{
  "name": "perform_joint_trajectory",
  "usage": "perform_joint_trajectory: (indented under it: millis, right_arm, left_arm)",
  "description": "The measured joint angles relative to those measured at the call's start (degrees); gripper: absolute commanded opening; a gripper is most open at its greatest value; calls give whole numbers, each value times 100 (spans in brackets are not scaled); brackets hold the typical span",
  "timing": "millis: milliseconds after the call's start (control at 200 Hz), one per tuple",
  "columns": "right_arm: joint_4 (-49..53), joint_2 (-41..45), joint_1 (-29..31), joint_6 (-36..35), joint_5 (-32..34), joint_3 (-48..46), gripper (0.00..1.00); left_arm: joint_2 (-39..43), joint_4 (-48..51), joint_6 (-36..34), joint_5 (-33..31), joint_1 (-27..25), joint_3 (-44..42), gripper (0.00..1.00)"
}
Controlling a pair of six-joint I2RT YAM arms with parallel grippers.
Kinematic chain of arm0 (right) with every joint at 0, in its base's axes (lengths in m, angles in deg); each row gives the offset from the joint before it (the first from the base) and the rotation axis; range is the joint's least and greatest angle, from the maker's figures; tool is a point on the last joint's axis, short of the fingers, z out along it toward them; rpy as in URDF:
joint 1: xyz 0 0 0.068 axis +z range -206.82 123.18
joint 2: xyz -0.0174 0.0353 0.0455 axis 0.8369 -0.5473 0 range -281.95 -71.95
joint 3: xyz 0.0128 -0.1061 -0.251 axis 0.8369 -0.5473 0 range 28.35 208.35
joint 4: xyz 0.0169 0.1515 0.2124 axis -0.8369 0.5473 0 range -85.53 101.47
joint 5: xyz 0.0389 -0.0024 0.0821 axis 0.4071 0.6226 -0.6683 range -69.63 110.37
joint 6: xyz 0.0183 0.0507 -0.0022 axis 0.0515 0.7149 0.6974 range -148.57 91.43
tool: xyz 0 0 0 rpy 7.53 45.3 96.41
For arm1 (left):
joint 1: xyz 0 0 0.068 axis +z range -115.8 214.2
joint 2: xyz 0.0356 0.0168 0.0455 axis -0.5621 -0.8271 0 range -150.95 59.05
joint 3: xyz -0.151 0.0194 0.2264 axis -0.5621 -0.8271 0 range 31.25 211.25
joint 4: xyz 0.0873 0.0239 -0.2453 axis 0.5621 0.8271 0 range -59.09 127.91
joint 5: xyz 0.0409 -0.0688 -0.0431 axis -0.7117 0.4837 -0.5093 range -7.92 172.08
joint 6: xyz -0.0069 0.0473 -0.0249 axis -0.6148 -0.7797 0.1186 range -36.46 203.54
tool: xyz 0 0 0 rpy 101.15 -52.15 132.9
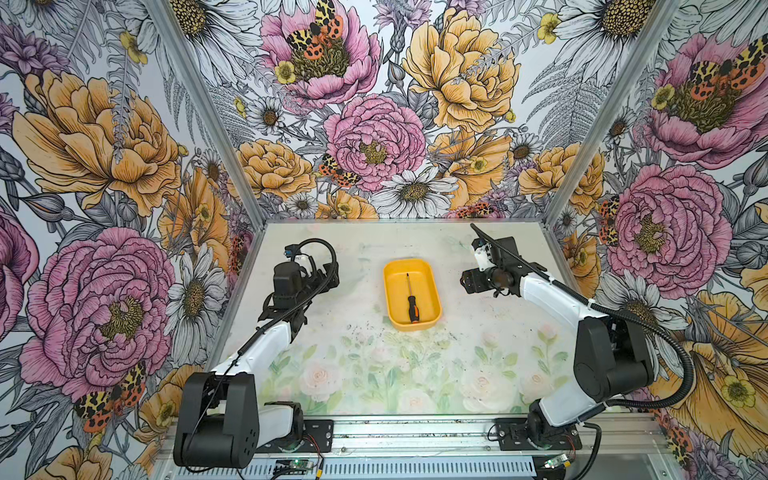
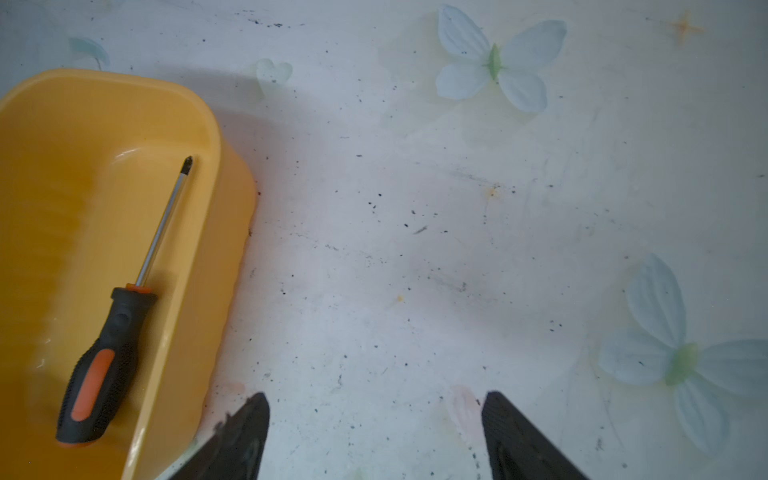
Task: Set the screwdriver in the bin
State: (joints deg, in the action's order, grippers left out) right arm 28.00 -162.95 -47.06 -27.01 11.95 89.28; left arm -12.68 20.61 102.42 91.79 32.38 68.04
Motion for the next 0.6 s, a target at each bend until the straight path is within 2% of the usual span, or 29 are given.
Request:
perform_joint_trajectory:
  millis: [270,600]
  right_arm:
    - [-1611,289,-737,31,332,-1110,81]
    - [-4028,761,-914,46,824,-2774,82]
  left_arm:
    - [-42,-723,-688,17,245,-83,99]
    - [-280,-1792,-1241,-109,496,-702,99]
